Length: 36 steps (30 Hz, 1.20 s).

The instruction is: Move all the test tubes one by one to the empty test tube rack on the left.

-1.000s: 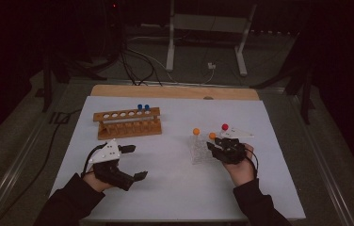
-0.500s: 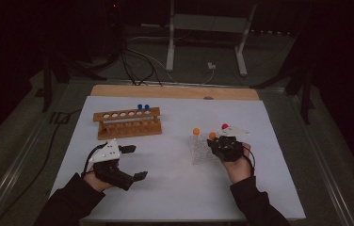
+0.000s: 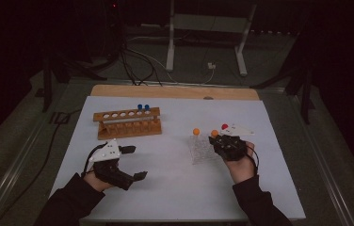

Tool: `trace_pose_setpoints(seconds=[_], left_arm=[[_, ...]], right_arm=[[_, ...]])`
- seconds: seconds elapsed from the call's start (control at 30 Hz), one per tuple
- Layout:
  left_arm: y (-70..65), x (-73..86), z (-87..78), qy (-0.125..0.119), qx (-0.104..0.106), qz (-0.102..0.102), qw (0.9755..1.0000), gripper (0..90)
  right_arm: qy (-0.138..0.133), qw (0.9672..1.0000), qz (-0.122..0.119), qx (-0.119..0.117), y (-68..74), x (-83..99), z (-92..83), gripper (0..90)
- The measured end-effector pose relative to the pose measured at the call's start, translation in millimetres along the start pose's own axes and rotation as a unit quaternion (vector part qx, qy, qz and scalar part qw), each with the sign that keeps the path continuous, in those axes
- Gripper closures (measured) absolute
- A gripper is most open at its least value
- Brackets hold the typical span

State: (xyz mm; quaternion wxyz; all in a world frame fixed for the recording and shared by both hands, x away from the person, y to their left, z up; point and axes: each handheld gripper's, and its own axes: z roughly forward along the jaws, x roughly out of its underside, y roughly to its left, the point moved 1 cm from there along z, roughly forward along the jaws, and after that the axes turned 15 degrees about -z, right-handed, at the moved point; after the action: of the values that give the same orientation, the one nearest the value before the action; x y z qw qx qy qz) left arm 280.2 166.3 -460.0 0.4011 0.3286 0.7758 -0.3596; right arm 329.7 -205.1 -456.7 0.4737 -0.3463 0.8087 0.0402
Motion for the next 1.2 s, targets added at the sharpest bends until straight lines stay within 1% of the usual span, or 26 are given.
trace_pose_setpoints(seconds=[0.07,0.1,0.17,0.2,0.27,0.4,0.6,0.83,1.03,1.13,1.2], left_arm=[[0.1,-0.1,0.2,0.001,0.002,0.000,1.0000,2.1],[0.1,0.0,0.4,0.001,-0.001,0.000,1.0000,2.1],[0.5,0.2,0.6,0.002,0.000,-0.001,1.0000,2.1],[0.7,0.2,0.6,0.002,-0.002,-0.001,1.0000,2.1],[1.5,0.3,0.6,0.004,0.000,-0.001,1.0000,2.1],[1.7,-0.2,0.9,0.005,0.000,-0.003,1.0000,2.1],[0.1,-1.8,1.0,0.005,0.007,-0.005,0.9999,2.1],[-3.6,-5.4,1.5,0.005,0.014,-0.001,0.9999,2.1],[-9.1,-9.6,4.3,0.002,0.022,0.005,0.9997,2.1],[-11.3,-12.6,5.9,-0.001,0.032,0.001,0.9995,2.5],[-13.7,-13.8,7.7,0.000,0.029,0.007,0.9996,2.5]], right_arm=[[-0.006,1.0000,-0.001,0.002,-0.3,-2.6,-4.8,74.8],[-0.011,0.9999,-0.003,0.004,-0.4,-4.2,-7.7,74.8],[-0.018,0.9998,-0.006,0.007,-0.8,-7.7,-13.5,74.8],[-0.022,0.9997,-0.007,0.008,-0.9,-9.5,-16.6,74.8],[-0.030,0.9994,-0.010,0.011,-0.8,-13.2,-22.4,74.8],[-0.046,0.9988,-0.015,0.005,2.4,-19.9,-32.3,74.8],[-0.064,0.9973,-0.032,-0.021,17.6,-30.3,-41.7,74.8],[-0.073,0.9944,-0.043,-0.064,37.3,-36.7,-43.9,74.8],[-0.069,0.9914,-0.060,-0.094,54.6,-38.1,-39.8,74.8],[-0.061,0.9902,-0.069,-0.105,63.8,-36.9,-35.1,74.8],[-0.055,0.9893,-0.075,-0.112,69.5,-35.6,-31.1,74.8]])
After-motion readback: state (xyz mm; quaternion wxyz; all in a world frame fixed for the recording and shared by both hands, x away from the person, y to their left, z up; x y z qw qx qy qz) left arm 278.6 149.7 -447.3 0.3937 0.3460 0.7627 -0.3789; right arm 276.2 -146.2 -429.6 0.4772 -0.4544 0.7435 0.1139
